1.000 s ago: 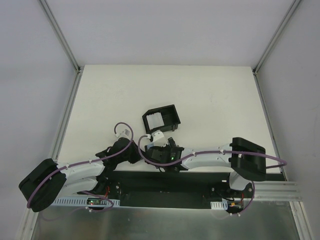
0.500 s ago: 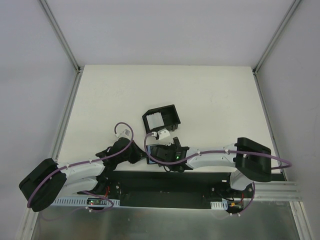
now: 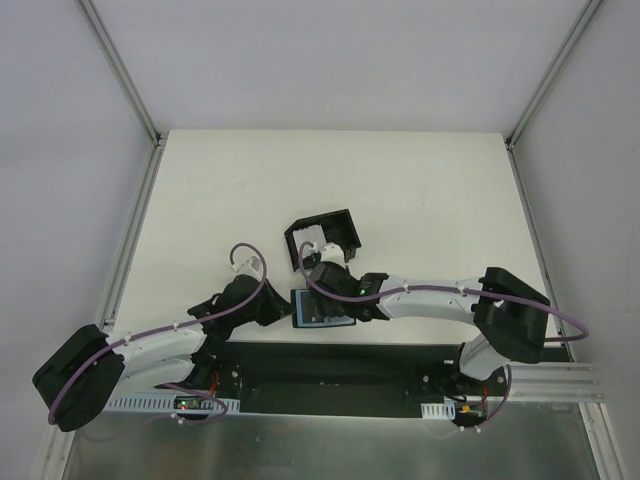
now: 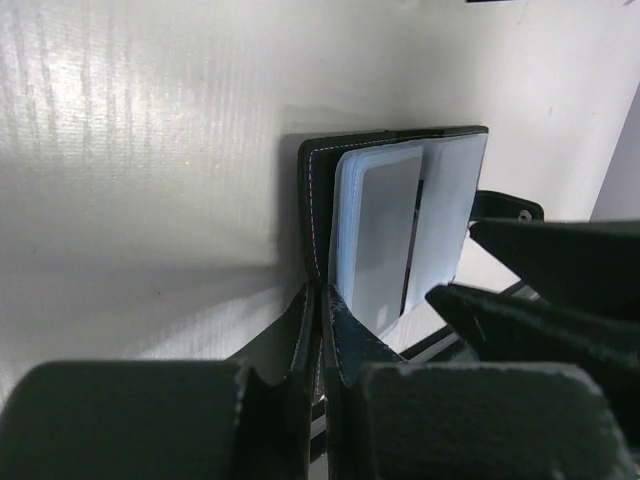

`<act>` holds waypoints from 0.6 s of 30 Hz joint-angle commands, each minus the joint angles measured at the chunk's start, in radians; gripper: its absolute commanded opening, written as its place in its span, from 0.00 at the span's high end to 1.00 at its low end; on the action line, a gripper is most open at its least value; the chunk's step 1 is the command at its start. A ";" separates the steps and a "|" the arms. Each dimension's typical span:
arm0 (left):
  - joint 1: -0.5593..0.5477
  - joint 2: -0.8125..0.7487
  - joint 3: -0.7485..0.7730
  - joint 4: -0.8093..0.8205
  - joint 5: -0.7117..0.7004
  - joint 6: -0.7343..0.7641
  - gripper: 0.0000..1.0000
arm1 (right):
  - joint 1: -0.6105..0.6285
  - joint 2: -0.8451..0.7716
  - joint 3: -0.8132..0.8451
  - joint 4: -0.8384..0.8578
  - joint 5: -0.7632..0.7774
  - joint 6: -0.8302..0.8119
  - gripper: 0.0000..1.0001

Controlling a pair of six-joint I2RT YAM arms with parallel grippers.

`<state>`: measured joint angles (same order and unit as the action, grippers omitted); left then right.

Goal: Put the credit cards into the card holder
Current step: Turn over the card slot in the card holder.

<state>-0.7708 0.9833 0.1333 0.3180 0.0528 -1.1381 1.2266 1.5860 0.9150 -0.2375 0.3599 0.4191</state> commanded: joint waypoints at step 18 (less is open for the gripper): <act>0.002 -0.094 0.062 -0.046 0.036 0.115 1.00 | -0.073 0.112 0.197 -0.020 -0.191 0.009 0.43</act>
<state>-0.7708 0.8986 0.1635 0.2707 0.0715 -1.0462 1.1534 1.6951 1.0779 -0.2203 0.1658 0.4252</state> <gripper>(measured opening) 0.007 0.594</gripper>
